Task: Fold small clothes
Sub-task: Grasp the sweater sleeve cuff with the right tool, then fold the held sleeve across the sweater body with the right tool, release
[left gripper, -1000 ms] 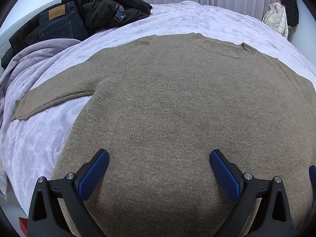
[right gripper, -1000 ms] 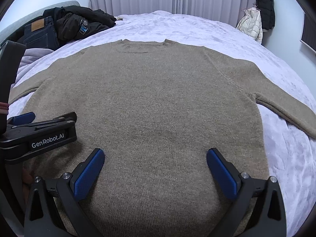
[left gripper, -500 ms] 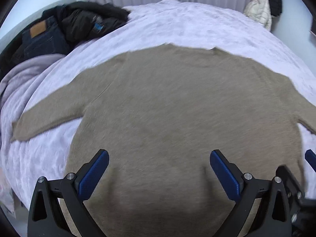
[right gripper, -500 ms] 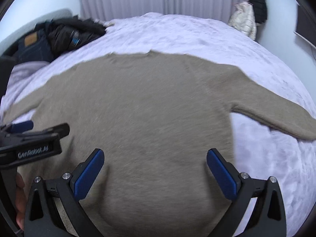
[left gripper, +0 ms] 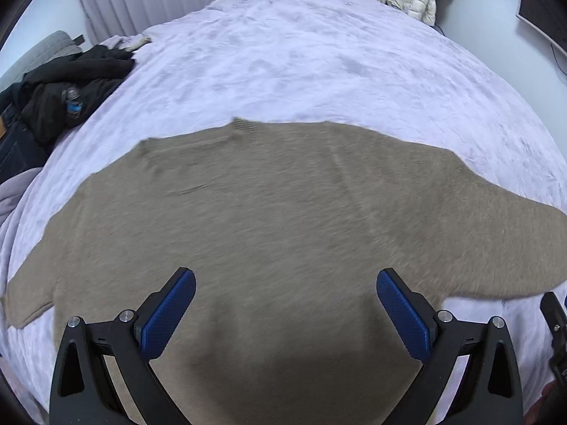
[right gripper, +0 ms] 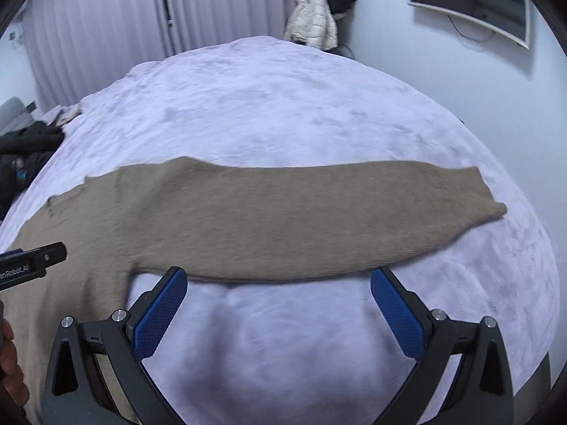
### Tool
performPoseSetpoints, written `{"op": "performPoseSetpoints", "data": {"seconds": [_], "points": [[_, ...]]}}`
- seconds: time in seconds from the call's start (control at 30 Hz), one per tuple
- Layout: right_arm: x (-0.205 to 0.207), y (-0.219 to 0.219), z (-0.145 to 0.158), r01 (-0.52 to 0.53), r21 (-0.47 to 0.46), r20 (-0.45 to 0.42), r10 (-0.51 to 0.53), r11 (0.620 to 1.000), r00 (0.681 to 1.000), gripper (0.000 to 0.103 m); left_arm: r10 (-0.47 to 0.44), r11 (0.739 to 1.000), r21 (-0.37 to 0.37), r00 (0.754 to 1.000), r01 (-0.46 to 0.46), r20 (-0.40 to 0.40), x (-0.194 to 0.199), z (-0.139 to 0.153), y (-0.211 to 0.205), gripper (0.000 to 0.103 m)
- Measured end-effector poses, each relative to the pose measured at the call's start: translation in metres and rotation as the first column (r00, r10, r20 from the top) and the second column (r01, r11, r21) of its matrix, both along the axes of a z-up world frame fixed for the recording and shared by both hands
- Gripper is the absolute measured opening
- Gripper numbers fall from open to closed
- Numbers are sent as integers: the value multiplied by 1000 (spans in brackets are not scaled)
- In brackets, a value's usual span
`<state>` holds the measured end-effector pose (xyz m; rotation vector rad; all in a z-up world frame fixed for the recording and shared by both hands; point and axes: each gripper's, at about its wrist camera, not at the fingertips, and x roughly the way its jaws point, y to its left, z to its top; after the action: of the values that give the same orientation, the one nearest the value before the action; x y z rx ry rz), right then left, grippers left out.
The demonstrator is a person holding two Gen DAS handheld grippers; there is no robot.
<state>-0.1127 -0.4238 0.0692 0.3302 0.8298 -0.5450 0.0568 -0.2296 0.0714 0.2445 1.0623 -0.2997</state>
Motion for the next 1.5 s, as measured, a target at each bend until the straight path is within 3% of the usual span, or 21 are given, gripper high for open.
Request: {"op": "performPoseSetpoints", "data": {"seconds": [0.13, 0.27, 0.37, 0.5, 0.57, 0.63, 0.73, 0.87, 0.9, 0.93, 1.0, 1.1, 1.23, 1.33, 1.43, 1.5], "points": [[-33, -72, -18, 135, 131, -3, -136, 982, 991, 103, -19, 1000, 25, 1000, 18, 9, 9, -10, -42, 102], [-56, -114, -28, 216, 159, 7, -220, 963, 975, 103, -30, 998, 61, 999, 31, -15, 21, -27, -76, 102], [-55, -141, -33, 223, 200, 44, -236, 954, 971, 103, -16, 997, 77, 999, 19, -34, 33, -38, -95, 102], [-34, -160, -30, 231, 182, 74, -248, 956, 966, 99, 32, 997, 68, 997, -27, -75, 60, -46, -109, 102], [-27, -165, -29, 234, 170, 70, -248, 957, 966, 79, 30, 999, 47, 997, -27, -74, 63, -38, -108, 102], [-25, -168, -31, 209, 184, 62, -224, 960, 973, 39, 31, 999, 21, 999, -30, -36, 58, -24, -93, 102], [-28, -168, -34, 183, 211, 86, -205, 960, 975, 34, 113, 992, -51, 993, -114, -21, 55, -14, -58, 102], [-22, -167, -39, 169, 238, 112, -200, 956, 973, 37, 118, 993, -7, 986, -120, -115, 59, -48, -61, 102], [-19, -166, -39, 162, 234, 114, -193, 959, 975, 28, 115, 993, 31, 990, -112, -88, 57, -54, -70, 103], [-17, -165, -38, 145, 235, 122, -177, 961, 977, 8, 108, 992, 68, 993, -104, -44, 53, -57, -79, 103], [-19, -164, -31, 124, 245, 145, -163, 962, 976, 7, 109, 985, 136, 994, -108, -4, 48, -59, -94, 103], [-30, -152, -5, 136, 147, 186, -163, 980, 969, 6, 67, 981, 183, 997, -71, 26, 40, -49, -104, 102], [-28, -117, 35, 89, 5, 210, -88, 996, 974, 5, 73, 996, 44, 997, -73, -8, 34, -23, -67, 102], [-12, -80, 65, 42, -92, 227, -20, 995, 974, 5, 107, 994, 13, 994, -107, -9, 38, -16, -32, 102], [16, -39, 89, -18, -147, 234, 52, 989, 971, 5, 137, 990, 16, 990, -137, -45, 51, -21, 6, 102], [35, -6, 102, -65, -175, 237, 107, 982, 966, 5, 177, 984, -20, 983, -179, -56, 60, -19, 41, 102]]}}
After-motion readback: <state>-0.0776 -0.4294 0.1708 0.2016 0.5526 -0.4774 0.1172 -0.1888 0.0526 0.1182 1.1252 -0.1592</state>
